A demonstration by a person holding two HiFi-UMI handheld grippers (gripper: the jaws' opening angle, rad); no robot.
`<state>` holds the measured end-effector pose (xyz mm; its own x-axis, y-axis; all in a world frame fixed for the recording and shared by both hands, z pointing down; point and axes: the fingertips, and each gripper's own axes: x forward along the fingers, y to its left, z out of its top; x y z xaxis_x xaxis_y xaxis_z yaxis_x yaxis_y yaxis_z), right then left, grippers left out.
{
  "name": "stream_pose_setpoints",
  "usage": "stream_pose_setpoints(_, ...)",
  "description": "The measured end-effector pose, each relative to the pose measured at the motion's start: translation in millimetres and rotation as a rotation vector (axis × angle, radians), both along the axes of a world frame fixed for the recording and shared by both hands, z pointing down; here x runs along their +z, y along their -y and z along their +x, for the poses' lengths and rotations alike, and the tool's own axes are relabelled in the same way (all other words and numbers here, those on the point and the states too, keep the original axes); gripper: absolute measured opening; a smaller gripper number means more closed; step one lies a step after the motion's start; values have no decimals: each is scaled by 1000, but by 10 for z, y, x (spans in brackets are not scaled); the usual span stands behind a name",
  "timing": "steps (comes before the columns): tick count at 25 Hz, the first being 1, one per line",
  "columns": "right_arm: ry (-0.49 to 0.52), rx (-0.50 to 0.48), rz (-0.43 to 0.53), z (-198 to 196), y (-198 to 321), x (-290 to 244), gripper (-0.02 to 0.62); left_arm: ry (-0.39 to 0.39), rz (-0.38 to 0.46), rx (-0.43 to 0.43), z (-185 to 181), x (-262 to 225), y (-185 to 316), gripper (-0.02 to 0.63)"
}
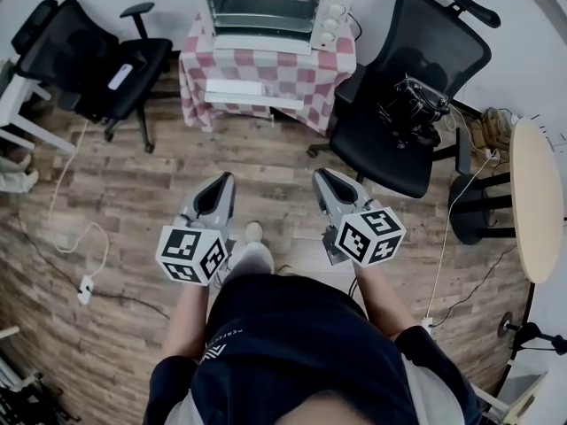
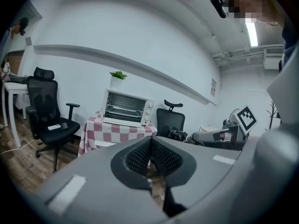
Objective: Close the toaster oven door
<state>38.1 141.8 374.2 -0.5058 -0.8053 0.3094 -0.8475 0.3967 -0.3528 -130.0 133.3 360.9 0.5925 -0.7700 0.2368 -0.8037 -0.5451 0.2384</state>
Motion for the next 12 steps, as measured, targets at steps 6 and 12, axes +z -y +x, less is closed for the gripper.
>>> stream_pose_setpoints(6,-9,-10,-11,-123,425,33,71,9,-19,6,-133,91,436,18)
stream_pose_setpoints(12,5,-26,-14,-274,795,63,136,14,-46,18,-278,196,815,18)
